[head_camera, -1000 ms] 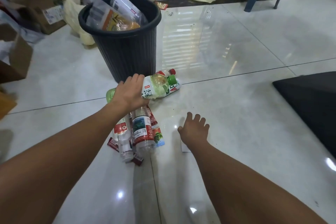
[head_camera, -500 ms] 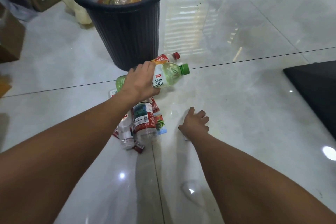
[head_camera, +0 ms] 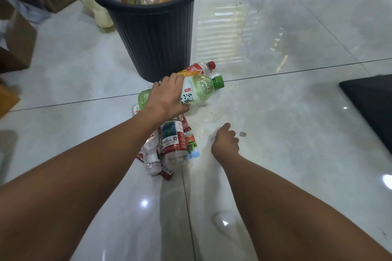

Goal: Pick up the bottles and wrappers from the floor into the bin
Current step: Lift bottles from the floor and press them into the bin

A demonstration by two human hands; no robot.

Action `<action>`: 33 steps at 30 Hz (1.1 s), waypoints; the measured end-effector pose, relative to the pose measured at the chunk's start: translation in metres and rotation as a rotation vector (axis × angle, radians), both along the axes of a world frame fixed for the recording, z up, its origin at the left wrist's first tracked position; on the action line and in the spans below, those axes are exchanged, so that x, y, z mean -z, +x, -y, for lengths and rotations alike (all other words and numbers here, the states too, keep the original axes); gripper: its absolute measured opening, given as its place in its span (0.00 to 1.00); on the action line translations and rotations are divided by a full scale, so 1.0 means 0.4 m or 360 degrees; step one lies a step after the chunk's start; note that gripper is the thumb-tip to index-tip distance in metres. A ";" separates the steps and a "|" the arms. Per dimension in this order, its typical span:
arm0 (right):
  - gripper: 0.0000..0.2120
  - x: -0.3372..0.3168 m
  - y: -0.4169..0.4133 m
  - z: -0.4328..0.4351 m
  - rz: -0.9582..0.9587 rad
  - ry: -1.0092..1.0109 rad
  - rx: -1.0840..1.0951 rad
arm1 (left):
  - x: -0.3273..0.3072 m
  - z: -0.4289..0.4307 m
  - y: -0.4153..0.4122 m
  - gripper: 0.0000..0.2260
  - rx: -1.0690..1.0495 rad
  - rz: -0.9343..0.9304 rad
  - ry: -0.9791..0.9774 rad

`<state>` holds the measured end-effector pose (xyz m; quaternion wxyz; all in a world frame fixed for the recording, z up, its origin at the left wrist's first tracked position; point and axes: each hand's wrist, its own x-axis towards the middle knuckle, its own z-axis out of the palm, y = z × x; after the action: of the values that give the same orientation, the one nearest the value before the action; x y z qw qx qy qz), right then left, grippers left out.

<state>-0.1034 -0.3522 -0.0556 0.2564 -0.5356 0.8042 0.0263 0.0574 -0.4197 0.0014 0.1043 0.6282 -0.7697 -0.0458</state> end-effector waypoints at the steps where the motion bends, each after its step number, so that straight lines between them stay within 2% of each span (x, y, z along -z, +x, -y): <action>1: 0.20 -0.003 -0.003 0.006 0.0048 -0.0022 -0.0015 | 0.000 -0.001 0.001 0.32 -0.0002 0.0002 0.0001; 3: 0.17 -0.014 -0.012 0.017 0.0095 -0.0013 -0.0058 | -0.001 -0.001 0.001 0.32 -0.0001 0.0010 -0.0004; 6: 0.11 -0.028 -0.024 0.023 -0.0022 -0.0007 -0.0165 | -0.006 -0.002 0.000 0.31 0.0006 0.0014 -0.0012; 10: 0.12 -0.029 -0.025 0.023 -0.0015 -0.0058 -0.0270 | -0.017 -0.001 -0.001 0.31 0.0020 0.0022 -0.0024; 16: 0.14 -0.061 -0.001 0.037 0.0055 -0.0322 -0.0372 | -0.055 -0.002 -0.006 0.31 0.0042 0.0065 -0.0068; 26: 0.15 -0.192 -0.005 0.101 -0.0330 -0.0651 -0.0536 | -0.174 0.001 0.013 0.31 0.0095 0.0225 -0.0223; 33: 0.13 -0.327 -0.037 0.164 -0.0460 -0.0821 -0.0616 | -0.274 0.014 0.024 0.32 0.0026 0.0153 -0.0311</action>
<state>-0.1182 -0.4179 0.0753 -0.0135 -0.7158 0.6961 -0.0541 0.0671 -0.4253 0.1109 0.1277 0.6101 -0.7797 0.0587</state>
